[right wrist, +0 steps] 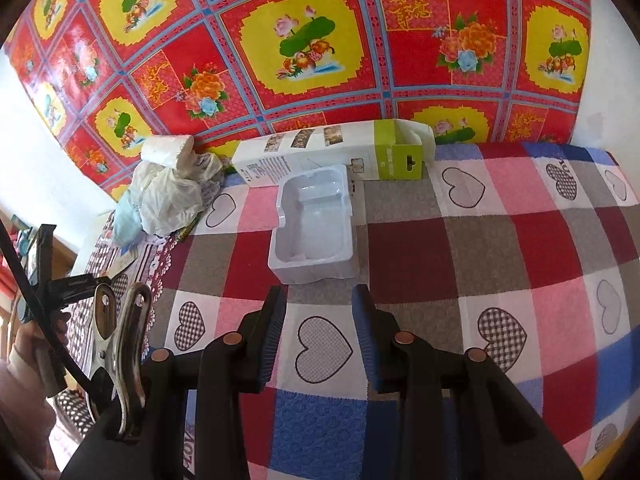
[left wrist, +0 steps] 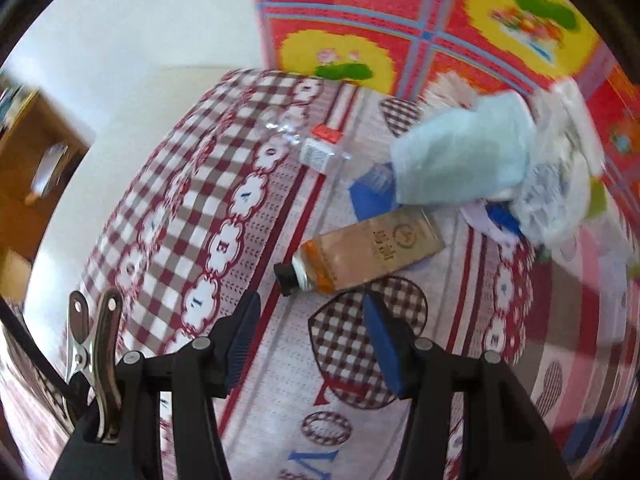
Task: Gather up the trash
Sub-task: 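Grasp the brown bottle with the left tool while the right tool grasps the white plastic tray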
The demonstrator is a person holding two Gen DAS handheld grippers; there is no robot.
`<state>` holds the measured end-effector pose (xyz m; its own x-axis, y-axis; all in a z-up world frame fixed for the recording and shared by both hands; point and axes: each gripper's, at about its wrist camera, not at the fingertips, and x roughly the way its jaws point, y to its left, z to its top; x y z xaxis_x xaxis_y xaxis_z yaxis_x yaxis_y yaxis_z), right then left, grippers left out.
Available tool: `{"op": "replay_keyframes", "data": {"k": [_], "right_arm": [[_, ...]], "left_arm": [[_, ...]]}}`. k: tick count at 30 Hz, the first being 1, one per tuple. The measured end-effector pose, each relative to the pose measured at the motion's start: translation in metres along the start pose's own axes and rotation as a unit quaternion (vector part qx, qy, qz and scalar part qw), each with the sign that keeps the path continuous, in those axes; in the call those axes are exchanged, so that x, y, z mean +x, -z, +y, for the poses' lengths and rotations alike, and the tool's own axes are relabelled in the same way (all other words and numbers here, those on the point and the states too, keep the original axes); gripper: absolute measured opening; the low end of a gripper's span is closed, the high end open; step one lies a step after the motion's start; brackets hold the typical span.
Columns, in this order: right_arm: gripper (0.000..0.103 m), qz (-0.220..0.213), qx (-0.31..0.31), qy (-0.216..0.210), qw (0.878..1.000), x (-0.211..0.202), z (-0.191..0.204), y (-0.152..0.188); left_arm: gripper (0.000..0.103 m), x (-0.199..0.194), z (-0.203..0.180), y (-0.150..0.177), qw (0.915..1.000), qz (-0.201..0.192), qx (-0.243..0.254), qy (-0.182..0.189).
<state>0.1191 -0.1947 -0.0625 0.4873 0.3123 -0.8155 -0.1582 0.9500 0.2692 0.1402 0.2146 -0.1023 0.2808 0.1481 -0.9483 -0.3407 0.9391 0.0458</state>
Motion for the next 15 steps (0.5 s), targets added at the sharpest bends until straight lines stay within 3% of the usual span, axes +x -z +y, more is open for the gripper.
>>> {"op": "replay_keyframes", "data": {"k": [7, 11, 15], "right_arm": [[0.036, 0.007, 0.007, -0.004, 1.0, 0.008, 0.001, 0.003], [0.05, 0.013, 0.008, -0.002, 1.0, 0.013, 0.001, 0.004], [0.051, 0.013, 0.008, 0.002, 1.0, 0.013, 0.001, 0.005]], "left_arm": [[0.057, -0.002, -0.018, -0.019, 0.9903, 0.02, 0.137, 0.006], [0.061, 0.009, -0.028, -0.025, 0.9821, 0.042, 0.182, 0.027], [0.063, 0.018, -0.039, -0.035, 0.971, 0.041, 0.236, 0.002]]}}
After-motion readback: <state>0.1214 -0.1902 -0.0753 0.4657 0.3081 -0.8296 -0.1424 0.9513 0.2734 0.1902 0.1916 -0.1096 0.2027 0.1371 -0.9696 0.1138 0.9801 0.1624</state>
